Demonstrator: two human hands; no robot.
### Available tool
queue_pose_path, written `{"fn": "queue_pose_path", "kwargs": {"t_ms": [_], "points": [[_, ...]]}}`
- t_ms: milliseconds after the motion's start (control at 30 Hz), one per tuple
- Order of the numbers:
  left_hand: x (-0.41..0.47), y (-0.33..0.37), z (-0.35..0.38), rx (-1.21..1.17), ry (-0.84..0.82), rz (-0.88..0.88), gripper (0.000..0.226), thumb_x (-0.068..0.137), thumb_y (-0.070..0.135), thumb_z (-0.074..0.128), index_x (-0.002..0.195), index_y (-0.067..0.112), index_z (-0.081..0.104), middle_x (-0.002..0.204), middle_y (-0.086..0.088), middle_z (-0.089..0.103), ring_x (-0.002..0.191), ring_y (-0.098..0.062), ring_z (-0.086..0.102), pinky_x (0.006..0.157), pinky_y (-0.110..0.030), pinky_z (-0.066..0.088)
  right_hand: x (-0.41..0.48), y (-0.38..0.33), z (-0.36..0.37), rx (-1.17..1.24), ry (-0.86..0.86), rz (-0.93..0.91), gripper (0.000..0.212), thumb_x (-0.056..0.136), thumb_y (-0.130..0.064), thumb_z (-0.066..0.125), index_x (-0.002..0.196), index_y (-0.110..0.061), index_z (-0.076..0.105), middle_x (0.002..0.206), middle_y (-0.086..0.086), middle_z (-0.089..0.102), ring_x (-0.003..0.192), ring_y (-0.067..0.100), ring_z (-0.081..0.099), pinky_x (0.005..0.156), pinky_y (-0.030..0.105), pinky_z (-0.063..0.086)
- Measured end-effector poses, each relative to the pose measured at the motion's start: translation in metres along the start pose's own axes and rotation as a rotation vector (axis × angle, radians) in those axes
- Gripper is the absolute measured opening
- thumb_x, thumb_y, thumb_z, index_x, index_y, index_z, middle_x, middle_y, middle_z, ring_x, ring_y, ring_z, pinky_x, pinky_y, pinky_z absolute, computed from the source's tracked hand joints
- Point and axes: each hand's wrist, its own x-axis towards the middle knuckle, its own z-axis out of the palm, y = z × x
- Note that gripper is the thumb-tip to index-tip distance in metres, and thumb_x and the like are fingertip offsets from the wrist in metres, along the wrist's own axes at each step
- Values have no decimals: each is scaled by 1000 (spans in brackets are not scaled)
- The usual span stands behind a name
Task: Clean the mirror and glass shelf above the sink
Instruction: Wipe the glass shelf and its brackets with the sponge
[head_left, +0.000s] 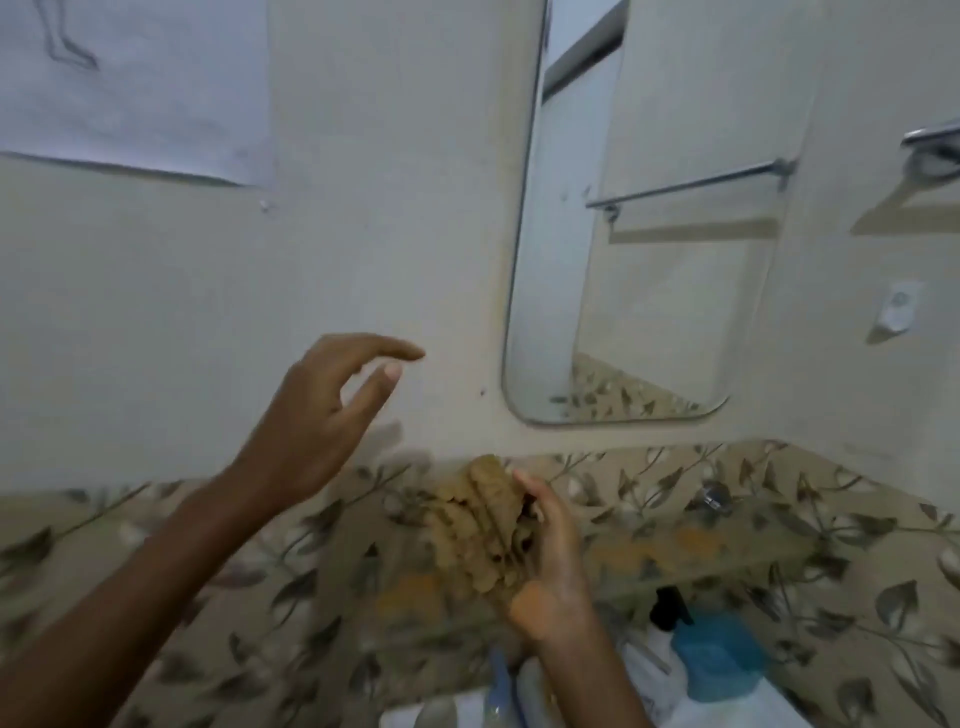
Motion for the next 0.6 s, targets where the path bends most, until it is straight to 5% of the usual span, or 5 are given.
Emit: {"fn": "queue_pose_path", "kwargs": {"t_ms": [133,267,400,500,600], "points": [[-76,-31,9,-109,-125,-315,22,95,12,49,96,19,69,104,5,69,101,-6,62,86,-27,49,-11,3,0,-252,205,8,18,86,-16,58,91,-7,73,83,12,74,69,26,70,63,36,58],[-118,-57,19,-117,-108,-483,22,94,10,49,98,18,69,103,6,68,102,-7,61,86,-24,48,-8,13,12,-685,355,-312,28,93,-20,52,117,-9,62,99,7,68,76,17,64,63,28,51],[-135,-64,27,-137,-22,-549,22,93,10,50,97,24,67,100,11,66,97,1,58,79,-18,46,7,50,23,-1501,238,-576,38,95,-21,45,133,-17,44,139,11,48,130,30,42,110,52,29],[-145,-65,30,-164,-14,-584,22,93,8,50,98,22,67,100,8,66,95,6,56,77,-11,45,18,83,18,-2135,-40,-329,50,96,-30,38,144,-21,27,157,1,17,147,24,9,115,59,7],[-157,-65,28,-188,15,-602,23,93,6,50,99,18,68,102,6,66,98,3,56,80,-9,44,20,96,11,-2118,-123,-160,53,95,-38,43,142,-19,30,158,5,17,146,26,11,116,55,7]]}}
